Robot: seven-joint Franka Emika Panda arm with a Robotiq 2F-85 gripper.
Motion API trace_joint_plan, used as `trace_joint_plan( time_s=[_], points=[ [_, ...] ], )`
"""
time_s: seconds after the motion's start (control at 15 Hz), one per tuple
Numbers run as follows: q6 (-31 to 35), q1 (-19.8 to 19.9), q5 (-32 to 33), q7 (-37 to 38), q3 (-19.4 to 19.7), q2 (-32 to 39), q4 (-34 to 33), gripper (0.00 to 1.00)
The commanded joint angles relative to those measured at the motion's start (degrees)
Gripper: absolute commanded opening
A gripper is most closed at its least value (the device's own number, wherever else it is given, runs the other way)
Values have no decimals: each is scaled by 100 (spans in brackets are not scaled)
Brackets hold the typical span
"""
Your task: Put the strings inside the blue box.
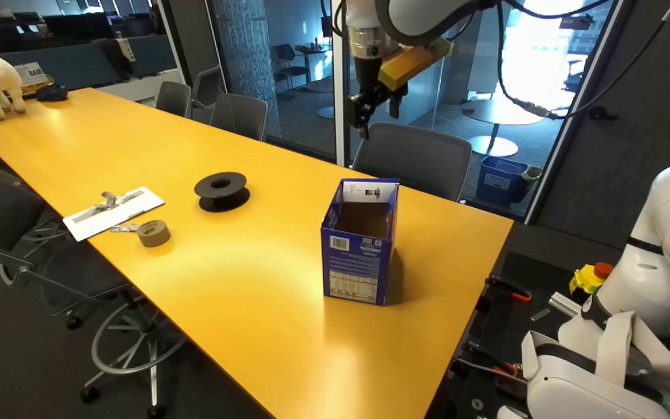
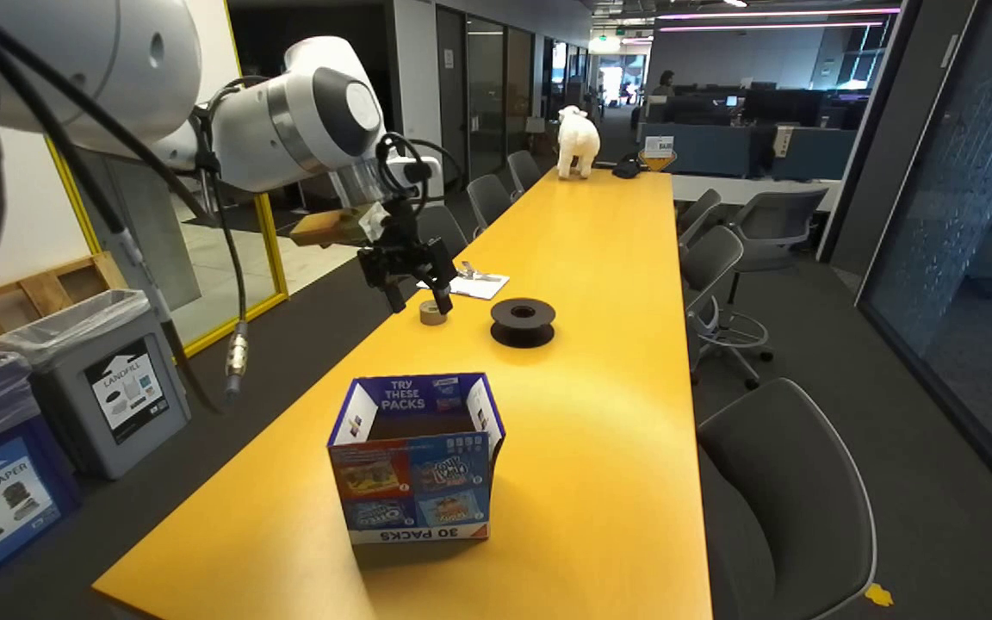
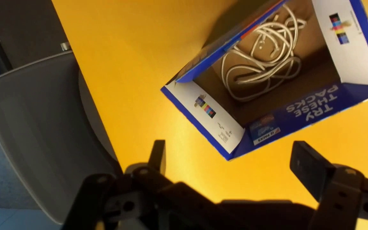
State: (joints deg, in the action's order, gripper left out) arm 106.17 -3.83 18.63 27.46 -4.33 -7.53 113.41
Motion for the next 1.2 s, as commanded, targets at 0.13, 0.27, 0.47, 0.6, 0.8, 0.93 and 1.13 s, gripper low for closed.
trace_joint_plan(
  time_s=[0.13, 0.27, 0.47, 0.6, 0.8, 0.93, 1.13],
  points=[
    [-560, 190, -862, -1978, 337, -1155, 424, 100],
    [-895, 217, -961, -2275, 383, -1578, 602, 100],
    [-1303, 199, -1049, -2423, 371, -2229, 992, 100],
    [-1421, 172, -1143, -2459, 358, -2600, 1330, 100],
    [-1490, 144, -1228, -2376, 244, -3074, 1913, 100],
    [-1443, 130, -1295, -2340, 215, -3411, 2269, 100],
    [-1335, 161, -1362, -2289, 226, -3840, 2600, 100]
  ],
)
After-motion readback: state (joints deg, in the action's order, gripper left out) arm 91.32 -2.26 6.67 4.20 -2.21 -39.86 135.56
